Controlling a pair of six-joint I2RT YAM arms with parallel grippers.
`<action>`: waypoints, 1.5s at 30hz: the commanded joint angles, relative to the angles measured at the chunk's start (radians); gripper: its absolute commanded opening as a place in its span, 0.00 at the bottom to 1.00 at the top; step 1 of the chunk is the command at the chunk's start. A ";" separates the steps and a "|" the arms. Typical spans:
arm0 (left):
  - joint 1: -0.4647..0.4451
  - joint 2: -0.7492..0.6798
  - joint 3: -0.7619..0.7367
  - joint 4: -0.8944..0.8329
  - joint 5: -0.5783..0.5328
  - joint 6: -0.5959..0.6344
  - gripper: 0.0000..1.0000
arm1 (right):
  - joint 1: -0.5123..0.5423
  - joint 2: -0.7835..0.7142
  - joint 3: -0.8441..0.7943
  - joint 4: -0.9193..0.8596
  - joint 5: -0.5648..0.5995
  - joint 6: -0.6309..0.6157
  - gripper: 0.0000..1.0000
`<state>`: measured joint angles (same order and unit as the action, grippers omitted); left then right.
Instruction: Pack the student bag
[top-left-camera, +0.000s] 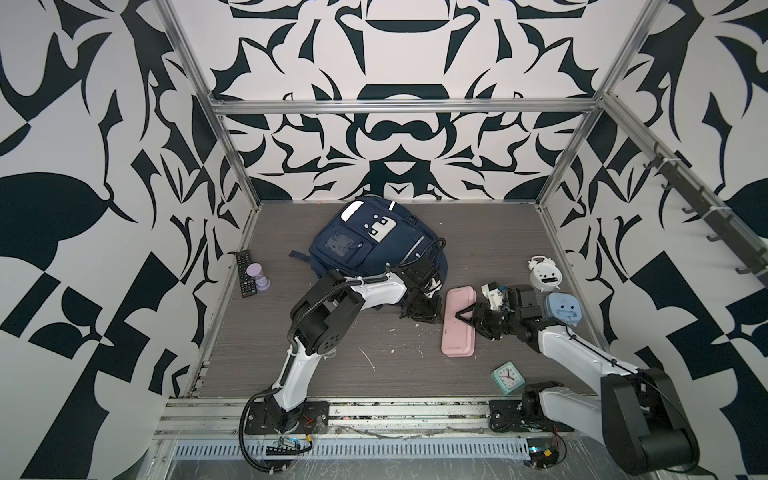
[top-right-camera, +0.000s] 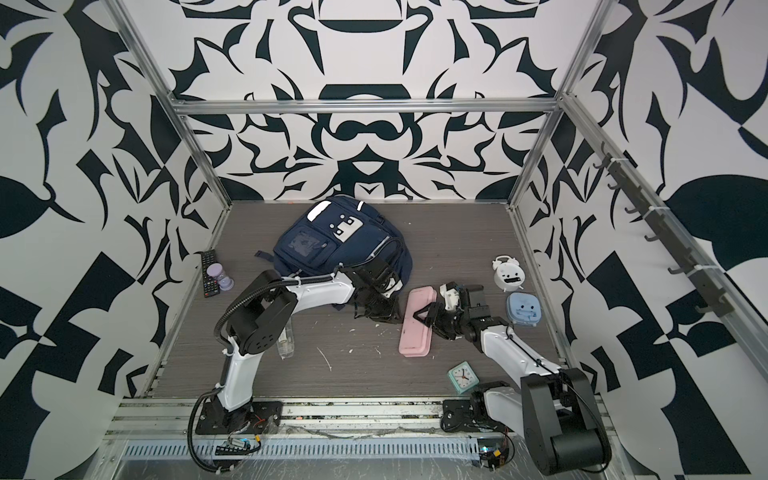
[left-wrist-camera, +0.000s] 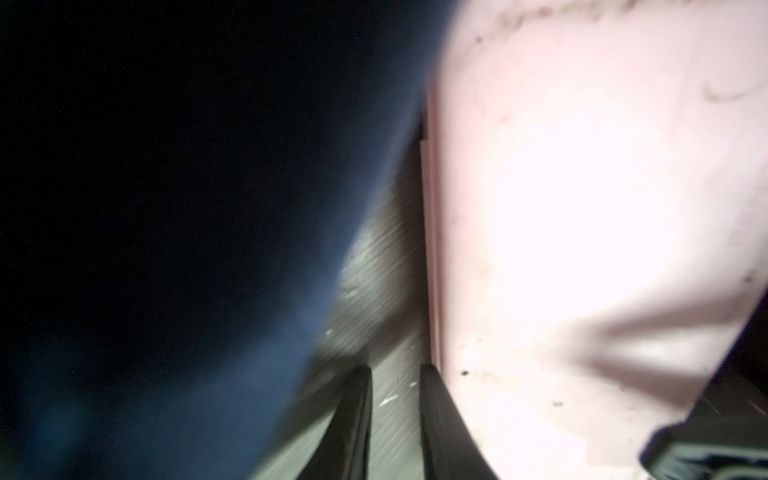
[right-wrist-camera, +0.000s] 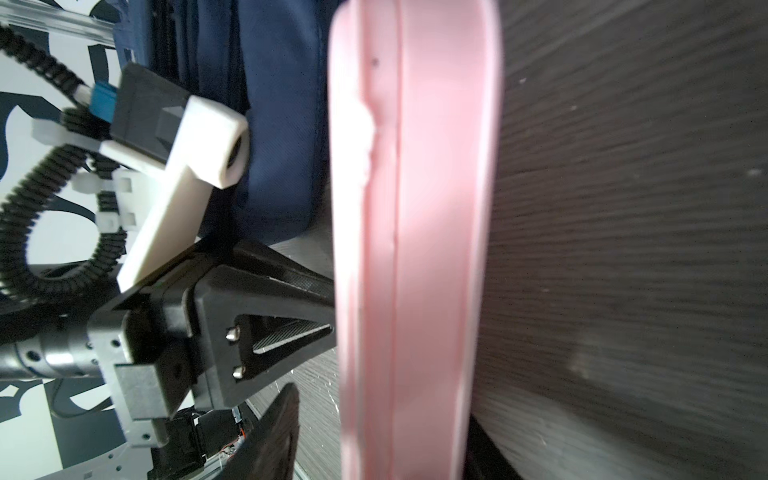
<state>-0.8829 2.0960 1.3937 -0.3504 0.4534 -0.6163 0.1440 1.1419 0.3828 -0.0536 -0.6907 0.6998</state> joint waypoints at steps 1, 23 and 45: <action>-0.001 0.037 0.014 -0.047 -0.012 0.000 0.24 | 0.005 -0.007 0.015 0.029 -0.024 -0.006 0.49; -0.001 -0.078 0.113 -0.169 -0.065 0.060 0.34 | 0.005 -0.045 0.060 -0.054 0.011 -0.041 0.26; 0.055 -0.144 0.355 -0.527 -0.612 0.377 0.55 | -0.038 0.018 0.295 -0.012 0.017 -0.006 0.21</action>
<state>-0.8261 1.9255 1.7252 -0.7898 -0.0483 -0.3077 0.1127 1.1431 0.6369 -0.1364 -0.6613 0.6788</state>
